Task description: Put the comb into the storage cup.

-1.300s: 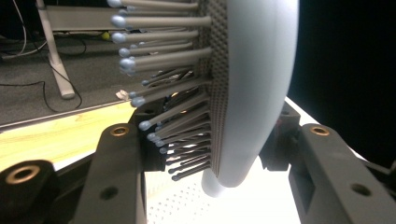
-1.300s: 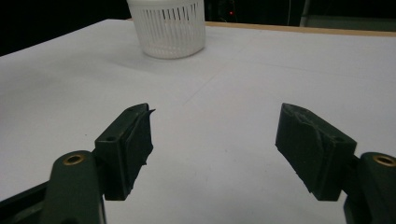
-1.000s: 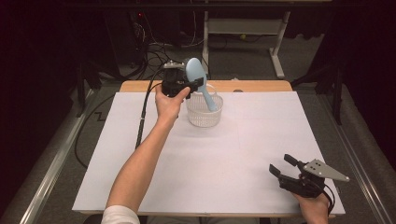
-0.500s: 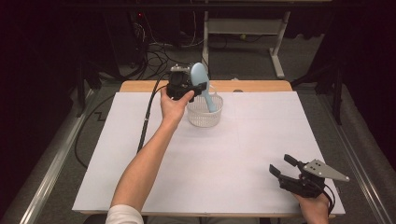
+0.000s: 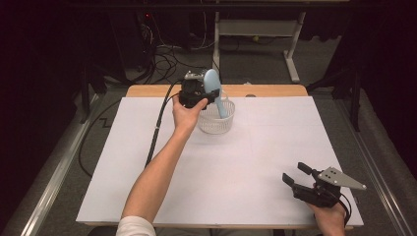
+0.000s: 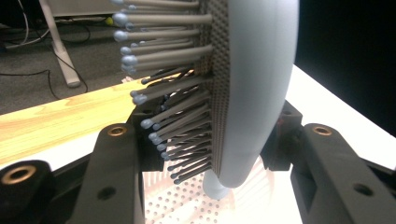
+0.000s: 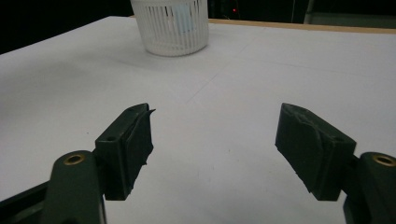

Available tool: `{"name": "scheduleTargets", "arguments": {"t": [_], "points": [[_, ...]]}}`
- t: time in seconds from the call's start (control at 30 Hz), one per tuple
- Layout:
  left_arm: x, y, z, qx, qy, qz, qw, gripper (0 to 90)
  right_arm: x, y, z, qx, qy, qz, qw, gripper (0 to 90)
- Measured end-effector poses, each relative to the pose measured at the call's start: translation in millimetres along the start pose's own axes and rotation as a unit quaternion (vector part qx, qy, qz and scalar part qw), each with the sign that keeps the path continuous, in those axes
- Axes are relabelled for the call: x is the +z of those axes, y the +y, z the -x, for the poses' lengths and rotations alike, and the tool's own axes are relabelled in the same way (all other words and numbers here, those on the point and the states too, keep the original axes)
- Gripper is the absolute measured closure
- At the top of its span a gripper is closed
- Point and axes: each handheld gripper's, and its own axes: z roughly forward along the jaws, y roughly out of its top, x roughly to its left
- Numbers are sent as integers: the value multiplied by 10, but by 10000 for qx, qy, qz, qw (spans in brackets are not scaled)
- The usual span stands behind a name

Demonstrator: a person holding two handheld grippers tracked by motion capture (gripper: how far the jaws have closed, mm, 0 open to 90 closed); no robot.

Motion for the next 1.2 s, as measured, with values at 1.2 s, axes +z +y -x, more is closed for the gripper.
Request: {"name": "scheduleTargets", "arguments": {"t": [1.2], "points": [[81,-152,-67,-141,-57,-28,9999,513,3,1,3,-1,-15,11,10000,284]]}}
